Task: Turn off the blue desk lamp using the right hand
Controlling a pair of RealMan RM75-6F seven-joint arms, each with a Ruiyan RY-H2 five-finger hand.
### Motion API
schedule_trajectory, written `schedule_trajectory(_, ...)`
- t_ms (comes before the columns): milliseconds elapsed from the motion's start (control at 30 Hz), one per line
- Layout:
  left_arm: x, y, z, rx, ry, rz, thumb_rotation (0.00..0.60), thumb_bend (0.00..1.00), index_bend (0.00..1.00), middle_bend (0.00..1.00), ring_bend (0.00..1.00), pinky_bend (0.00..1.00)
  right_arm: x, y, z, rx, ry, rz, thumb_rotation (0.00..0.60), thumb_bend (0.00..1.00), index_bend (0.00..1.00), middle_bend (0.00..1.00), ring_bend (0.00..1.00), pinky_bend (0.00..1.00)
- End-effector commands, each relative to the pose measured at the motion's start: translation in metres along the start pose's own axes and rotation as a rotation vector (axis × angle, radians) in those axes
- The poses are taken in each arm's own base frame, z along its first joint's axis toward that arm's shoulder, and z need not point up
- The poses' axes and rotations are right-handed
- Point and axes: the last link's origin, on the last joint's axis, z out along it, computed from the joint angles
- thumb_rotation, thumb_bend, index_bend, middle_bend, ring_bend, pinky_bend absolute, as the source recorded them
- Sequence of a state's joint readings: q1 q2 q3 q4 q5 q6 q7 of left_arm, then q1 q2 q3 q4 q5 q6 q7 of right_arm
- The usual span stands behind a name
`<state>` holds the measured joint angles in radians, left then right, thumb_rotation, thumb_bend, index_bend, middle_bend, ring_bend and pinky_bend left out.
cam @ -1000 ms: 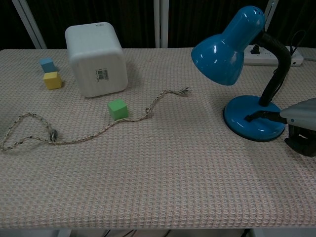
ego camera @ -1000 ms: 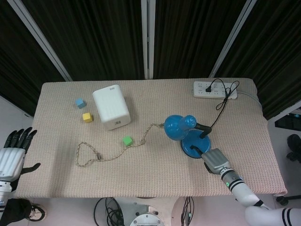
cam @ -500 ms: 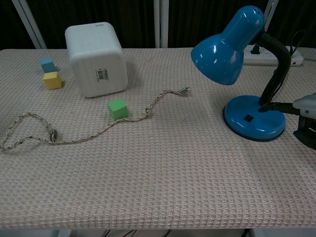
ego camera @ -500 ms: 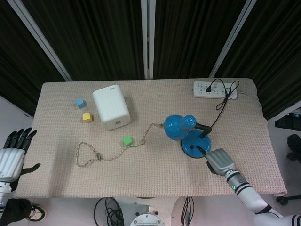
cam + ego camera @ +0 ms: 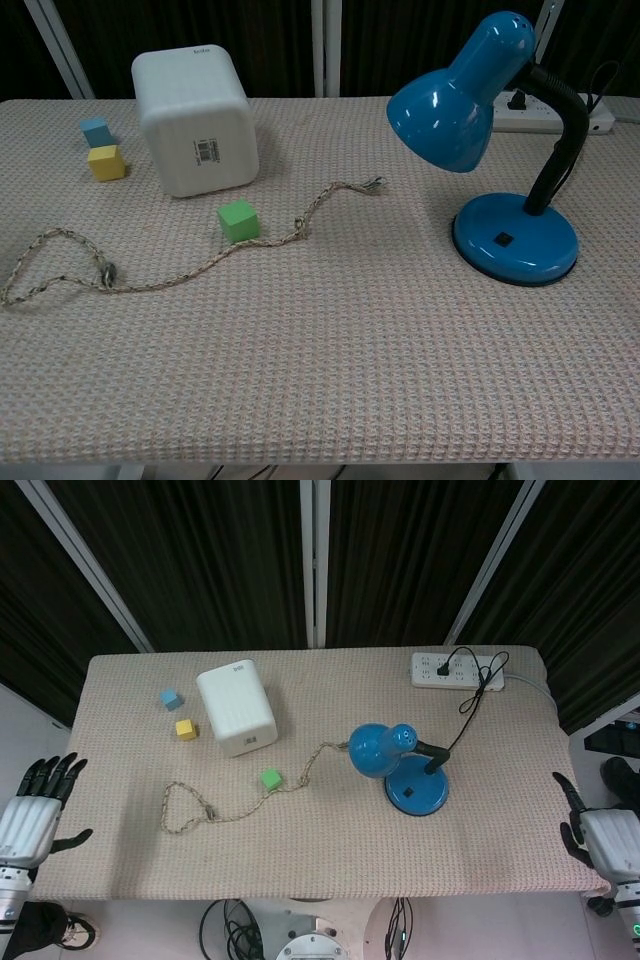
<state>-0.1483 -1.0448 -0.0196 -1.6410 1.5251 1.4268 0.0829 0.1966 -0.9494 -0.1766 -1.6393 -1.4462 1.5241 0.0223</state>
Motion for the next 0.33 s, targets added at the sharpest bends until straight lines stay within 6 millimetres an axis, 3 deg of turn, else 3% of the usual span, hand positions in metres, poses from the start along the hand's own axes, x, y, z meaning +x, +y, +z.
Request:
schedule_trajectory(33,0.001,0.0,-0.003,0.006,0.005,-0.002,0.6,0.04,0.03,0.0,0.0,0.0,0.006,0.034,-0.019,-0.062,0.119,0.02,0.6,0.21,0.0,0.0,0.0,0.13)
schedule_trajectory(100,0.002,-0.001,-0.004,0.012,0.004,0.002,0.6,0.05,0.03,0.0,0.0,0.0,0.002,0.039,-0.02,-0.085,0.145,0.033,0.6,0.19,0.0,0.0,0.0,0.03)
schedule_trajectory(333,0.003,-0.001,-0.005,0.018,0.009,0.011,0.6,0.05,0.03,0.0,0.0,0.0,-0.006,0.043,-0.017,-0.111,0.096,0.023,0.6,0.18,0.0,0.0,0.0,0.0)
